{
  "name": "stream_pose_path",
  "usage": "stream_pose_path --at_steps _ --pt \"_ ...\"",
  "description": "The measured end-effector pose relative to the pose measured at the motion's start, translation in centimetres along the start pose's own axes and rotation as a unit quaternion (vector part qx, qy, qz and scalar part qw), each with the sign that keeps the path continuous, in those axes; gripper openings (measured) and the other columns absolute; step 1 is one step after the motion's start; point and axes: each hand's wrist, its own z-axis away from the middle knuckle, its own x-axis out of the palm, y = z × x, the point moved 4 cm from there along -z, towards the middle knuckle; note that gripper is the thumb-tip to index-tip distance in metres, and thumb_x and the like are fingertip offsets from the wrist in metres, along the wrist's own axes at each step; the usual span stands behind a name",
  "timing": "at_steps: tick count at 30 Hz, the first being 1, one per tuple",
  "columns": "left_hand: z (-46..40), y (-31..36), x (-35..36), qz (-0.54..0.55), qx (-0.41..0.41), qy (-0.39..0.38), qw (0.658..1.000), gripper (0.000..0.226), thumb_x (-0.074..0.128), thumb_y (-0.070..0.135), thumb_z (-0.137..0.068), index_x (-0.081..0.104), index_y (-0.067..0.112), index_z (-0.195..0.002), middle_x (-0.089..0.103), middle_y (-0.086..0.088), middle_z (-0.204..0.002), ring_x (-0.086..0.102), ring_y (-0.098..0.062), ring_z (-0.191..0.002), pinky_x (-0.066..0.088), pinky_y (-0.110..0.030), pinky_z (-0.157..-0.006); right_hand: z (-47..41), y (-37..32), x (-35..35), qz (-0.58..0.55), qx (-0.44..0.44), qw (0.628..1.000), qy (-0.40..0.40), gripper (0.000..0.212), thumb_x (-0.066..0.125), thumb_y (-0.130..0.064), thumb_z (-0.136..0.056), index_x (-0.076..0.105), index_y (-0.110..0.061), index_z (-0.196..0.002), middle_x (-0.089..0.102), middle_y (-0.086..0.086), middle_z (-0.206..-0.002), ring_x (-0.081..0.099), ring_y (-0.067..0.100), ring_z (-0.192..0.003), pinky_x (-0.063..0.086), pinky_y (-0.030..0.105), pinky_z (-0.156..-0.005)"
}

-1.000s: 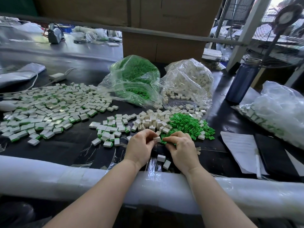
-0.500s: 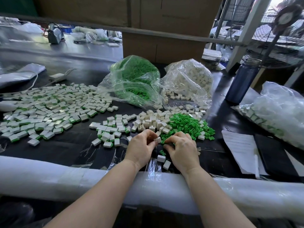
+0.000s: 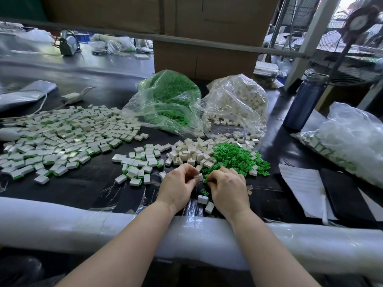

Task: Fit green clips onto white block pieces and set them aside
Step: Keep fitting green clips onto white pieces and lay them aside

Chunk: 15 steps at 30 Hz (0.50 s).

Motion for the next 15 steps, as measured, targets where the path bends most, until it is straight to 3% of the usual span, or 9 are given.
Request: stream_pose_path --at_steps 8,15 --pt "0.01 0.01 -0.02 0.002 0.003 0.002 1.000 0.005 0.064 0.021 -0.087 0.062 0.020 -0.091 0.061 0.012 -0.080 0.056 0.000 -0.076 0.044 -0.003 -0.066 -0.04 0.74 -0.31 -0.034 0.042 0.998 0.011 0.021 0.051 -0.017 -0.091 0.064 -0.023 -0.107 0.060 -0.004 -0.117 0.048 0.015 -0.113 0.032 0.028 -0.097" --pt "-0.04 -0.03 0.02 -0.003 0.004 0.001 1.000 0.006 0.063 0.020 -0.087 0.063 0.019 -0.093 0.061 0.011 -0.081 0.056 -0.001 -0.076 0.044 -0.004 -0.066 -0.04 0.64 -0.22 -0.039 0.042 0.998 0.001 0.015 0.057 -0.029 -0.090 0.067 -0.023 -0.101 0.061 -0.005 -0.110 0.048 0.015 -0.109 0.031 0.028 -0.093"
